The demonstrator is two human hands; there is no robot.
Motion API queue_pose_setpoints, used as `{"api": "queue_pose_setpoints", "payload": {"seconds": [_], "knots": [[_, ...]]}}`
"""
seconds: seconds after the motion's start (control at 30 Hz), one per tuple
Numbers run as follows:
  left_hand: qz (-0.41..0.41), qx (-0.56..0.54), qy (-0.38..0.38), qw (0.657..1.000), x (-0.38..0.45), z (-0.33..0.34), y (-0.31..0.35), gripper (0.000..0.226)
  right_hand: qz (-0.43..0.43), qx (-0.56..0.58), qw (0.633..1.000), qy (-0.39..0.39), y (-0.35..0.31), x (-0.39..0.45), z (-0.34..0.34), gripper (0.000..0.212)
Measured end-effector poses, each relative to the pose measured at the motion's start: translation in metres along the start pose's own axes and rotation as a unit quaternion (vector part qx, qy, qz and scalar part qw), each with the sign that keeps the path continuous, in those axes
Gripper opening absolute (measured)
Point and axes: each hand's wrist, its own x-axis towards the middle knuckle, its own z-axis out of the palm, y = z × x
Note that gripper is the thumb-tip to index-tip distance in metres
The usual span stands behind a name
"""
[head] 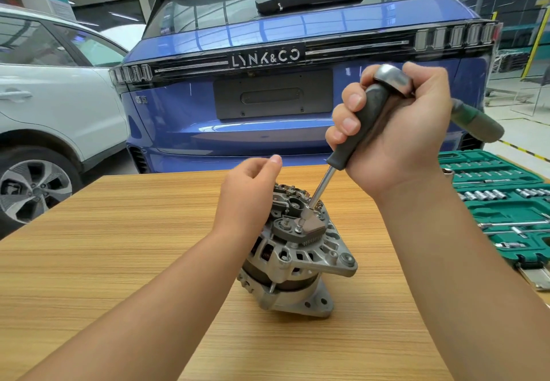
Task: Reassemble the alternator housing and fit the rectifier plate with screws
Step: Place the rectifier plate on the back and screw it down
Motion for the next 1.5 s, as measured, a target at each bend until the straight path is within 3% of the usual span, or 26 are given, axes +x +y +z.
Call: {"api": "queue_pose_setpoints", "payload": {"seconds": [0.07,0.2,0.27,0.4,0.57,0.7,0.87,1.0,1.07,1.27,1.33,1.4,1.5], "knots": [[0.103,-0.028,0.008,0.994,-0.007,-0.004,0.001,0.020,0.005,-0.011,1.000,-0.018,0.001,0.003,-0.001,0.039],[0.256,0.062,-0.157,0.952,-0.018,-0.006,0.007,0.030,-0.033,-0.048,0.998,-0.031,0.003,0.004,-0.001,0.025],[0.258,0.112,-0.206,0.937,-0.017,-0.004,0.010,0.042,-0.094,-0.109,0.989,-0.023,0.004,0.002,-0.001,0.019],[0.222,0.126,-0.216,0.943,-0.013,-0.005,0.011,0.048,-0.187,-0.216,0.957,-0.045,0.006,-0.002,0.004,0.012],[0.229,0.115,-0.248,0.934,-0.013,-0.008,0.006,0.034,-0.255,-0.306,0.917,-0.034,0.012,-0.003,0.008,0.016],[0.225,0.115,-0.254,0.934,-0.013,-0.010,0.004,0.030,-0.164,-0.141,0.969,-0.117,0.008,-0.008,0.007,0.036],[0.210,0.114,-0.248,0.939,-0.013,-0.010,0.004,0.036,-0.075,-0.080,0.981,-0.158,0.006,-0.009,0.002,0.041],[0.231,0.123,-0.245,0.934,-0.014,-0.011,0.005,0.035,-0.059,-0.075,0.990,-0.101,0.009,-0.008,0.006,0.017],[0.234,0.133,-0.243,0.932,-0.015,-0.011,0.006,0.034,-0.101,-0.112,0.987,-0.051,0.009,-0.007,0.008,0.010],[0.229,0.144,-0.249,0.930,-0.017,-0.010,0.008,0.029,-0.232,-0.298,0.921,0.095,0.004,-0.001,0.009,0.016],[0.230,0.148,-0.246,0.930,-0.017,-0.010,0.007,0.029,-0.213,-0.310,0.920,0.108,0.005,0.002,0.013,0.014],[0.230,0.152,-0.246,0.929,-0.016,-0.010,0.006,0.028,-0.155,-0.263,0.948,0.095,0.006,0.006,0.017,0.010],[0.231,0.144,-0.239,0.932,-0.015,-0.010,0.004,0.029,0.049,-0.131,0.990,0.020,0.000,0.012,0.023,0.016]]}}
